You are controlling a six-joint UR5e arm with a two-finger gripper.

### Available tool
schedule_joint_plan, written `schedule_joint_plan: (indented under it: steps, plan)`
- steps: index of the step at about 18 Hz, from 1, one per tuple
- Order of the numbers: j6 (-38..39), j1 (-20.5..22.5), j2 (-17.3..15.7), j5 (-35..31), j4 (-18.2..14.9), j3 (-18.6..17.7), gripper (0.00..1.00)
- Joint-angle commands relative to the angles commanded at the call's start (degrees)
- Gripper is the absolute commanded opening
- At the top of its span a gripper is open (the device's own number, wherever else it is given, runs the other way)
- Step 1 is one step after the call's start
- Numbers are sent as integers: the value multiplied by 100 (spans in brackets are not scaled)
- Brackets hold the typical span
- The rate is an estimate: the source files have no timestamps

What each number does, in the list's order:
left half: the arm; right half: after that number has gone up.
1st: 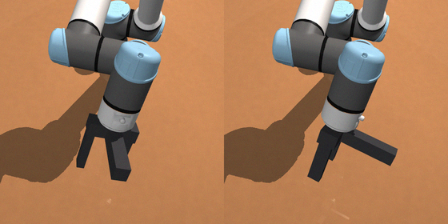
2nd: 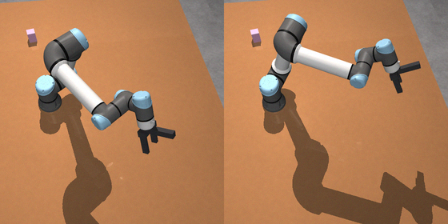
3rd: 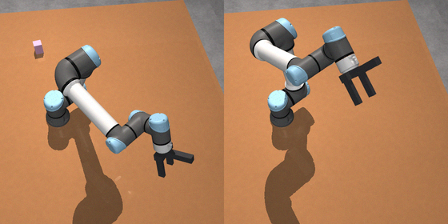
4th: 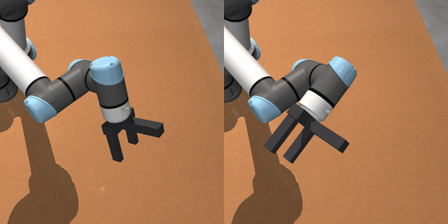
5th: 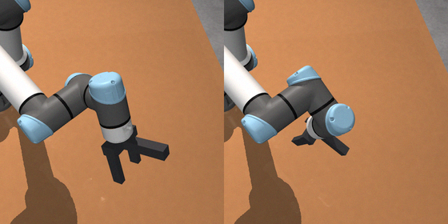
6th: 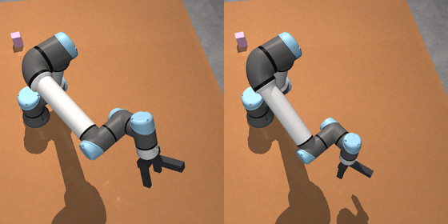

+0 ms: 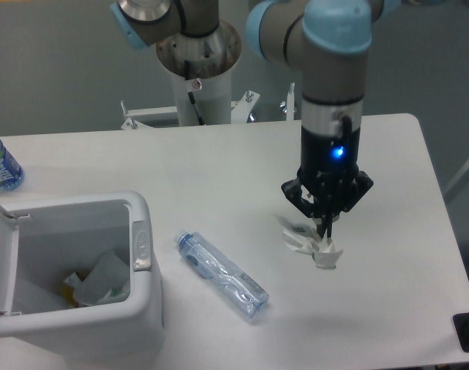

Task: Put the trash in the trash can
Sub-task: 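Close the gripper on the crumpled paper and lift it, then carry the paper over the white bin and open the gripper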

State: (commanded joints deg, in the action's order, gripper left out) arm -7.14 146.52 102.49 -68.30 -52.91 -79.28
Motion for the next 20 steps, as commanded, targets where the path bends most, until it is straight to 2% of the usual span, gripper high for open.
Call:
schedule_joint_plan:
  steps: [3, 5, 8, 12, 17, 18, 20]
  plan:
    - [659, -79, -193, 290, 9, 115, 0]
    - [784, -280, -264, 431, 9, 97, 0]
    - [802, -807, -361, 431, 18, 80, 0]
    - [828, -1686, -309, 423, 18, 10, 0]
    - [767, -2223, -264, 388, 35, -402, 0]
    - [749, -2250, -256, 387, 53, -473, 13]
    - [723, -2259, -194, 387, 70, -509, 77]
